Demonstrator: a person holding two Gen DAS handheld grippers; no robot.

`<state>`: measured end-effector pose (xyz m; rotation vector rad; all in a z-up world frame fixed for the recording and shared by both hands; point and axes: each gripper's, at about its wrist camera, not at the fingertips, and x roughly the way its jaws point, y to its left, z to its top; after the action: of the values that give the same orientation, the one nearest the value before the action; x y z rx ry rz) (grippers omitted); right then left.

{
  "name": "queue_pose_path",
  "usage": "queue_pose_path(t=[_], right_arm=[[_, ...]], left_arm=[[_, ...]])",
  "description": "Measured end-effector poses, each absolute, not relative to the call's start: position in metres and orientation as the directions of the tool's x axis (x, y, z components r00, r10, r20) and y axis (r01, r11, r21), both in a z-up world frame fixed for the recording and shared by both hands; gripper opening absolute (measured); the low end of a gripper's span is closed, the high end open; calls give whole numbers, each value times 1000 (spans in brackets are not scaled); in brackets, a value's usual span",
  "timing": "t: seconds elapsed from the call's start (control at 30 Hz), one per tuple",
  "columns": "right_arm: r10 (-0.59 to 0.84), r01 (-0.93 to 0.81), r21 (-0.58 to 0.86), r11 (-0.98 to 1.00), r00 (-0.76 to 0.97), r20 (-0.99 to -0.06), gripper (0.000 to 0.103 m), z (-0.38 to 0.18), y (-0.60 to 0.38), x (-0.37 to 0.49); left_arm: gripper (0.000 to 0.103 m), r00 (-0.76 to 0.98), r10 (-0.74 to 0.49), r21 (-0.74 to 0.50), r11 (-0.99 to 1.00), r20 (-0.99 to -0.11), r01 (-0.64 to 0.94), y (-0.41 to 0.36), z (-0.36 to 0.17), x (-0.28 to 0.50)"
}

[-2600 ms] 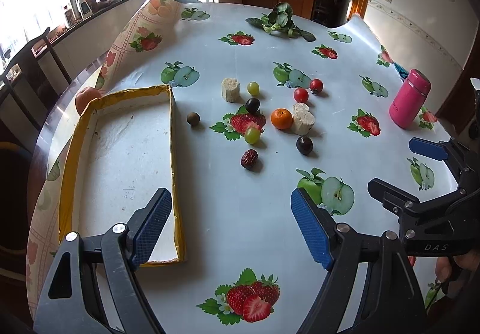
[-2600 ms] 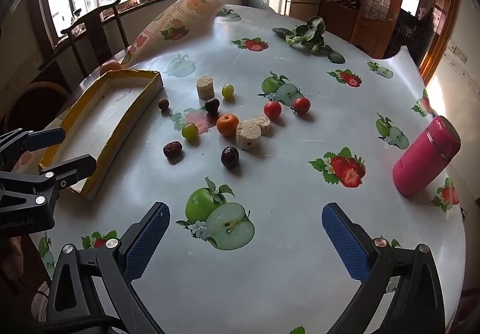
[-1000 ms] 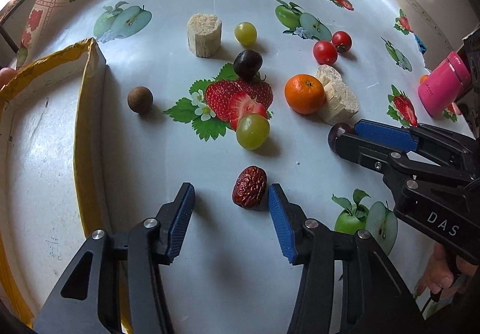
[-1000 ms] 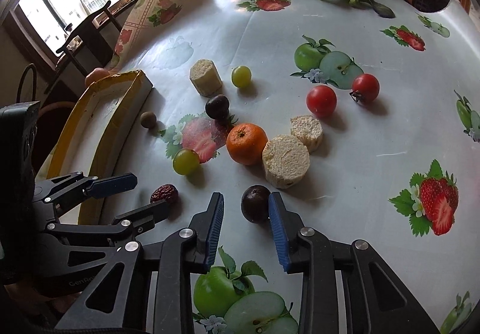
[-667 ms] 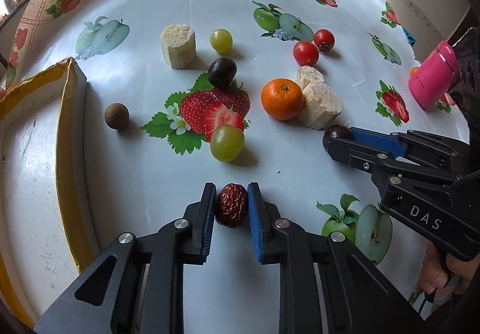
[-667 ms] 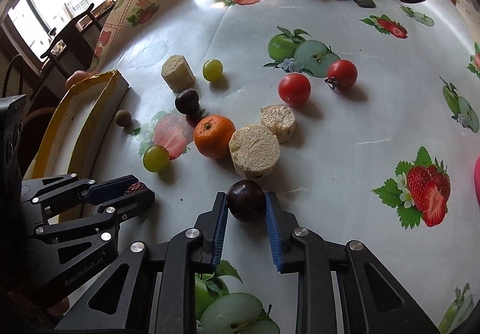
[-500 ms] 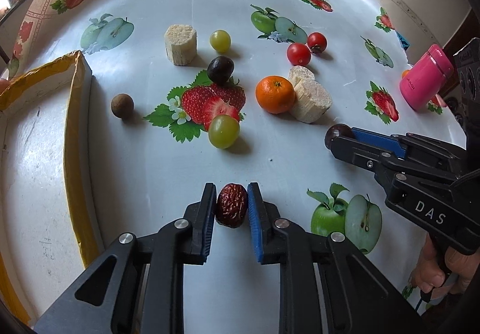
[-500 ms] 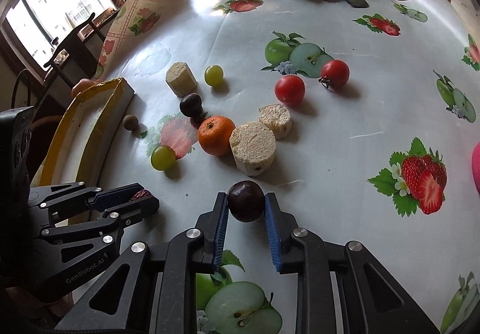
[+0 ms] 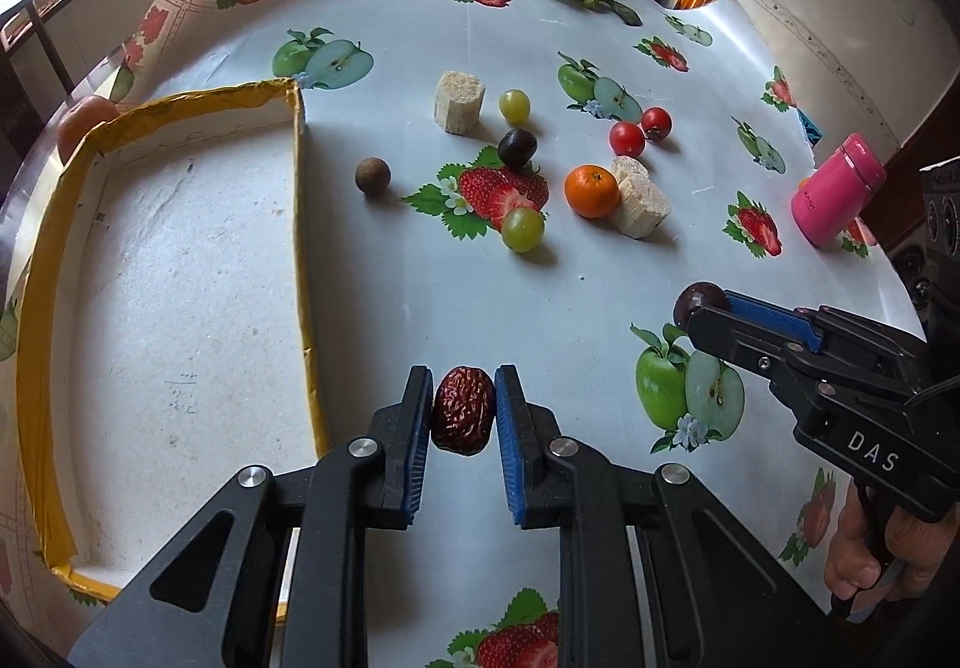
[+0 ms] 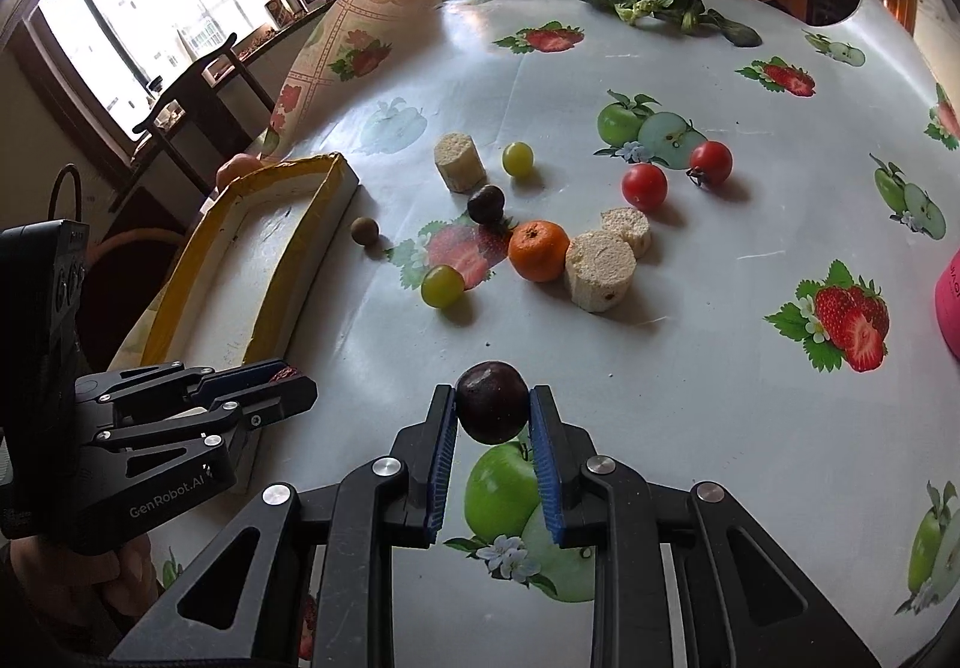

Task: Organize fruits
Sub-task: 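Carry the red date in the left tool into the tray while the right tool carries the plum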

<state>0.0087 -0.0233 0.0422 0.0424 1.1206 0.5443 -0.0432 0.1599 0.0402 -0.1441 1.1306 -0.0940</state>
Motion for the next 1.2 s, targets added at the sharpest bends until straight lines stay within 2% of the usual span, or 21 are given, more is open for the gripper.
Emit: queue_pose_path(t=[0.83,1.2], right_arm=[[540,-621,309,721,223,-812,25,67,99,-47],[564,-695,330,639,132,-815,25,54,162,-59]], left_arm=[[18,456,-71,-168,970,-887,-177,256,46,-96],[18,433,-43,-163,956,-900,-242,291,32,-102]])
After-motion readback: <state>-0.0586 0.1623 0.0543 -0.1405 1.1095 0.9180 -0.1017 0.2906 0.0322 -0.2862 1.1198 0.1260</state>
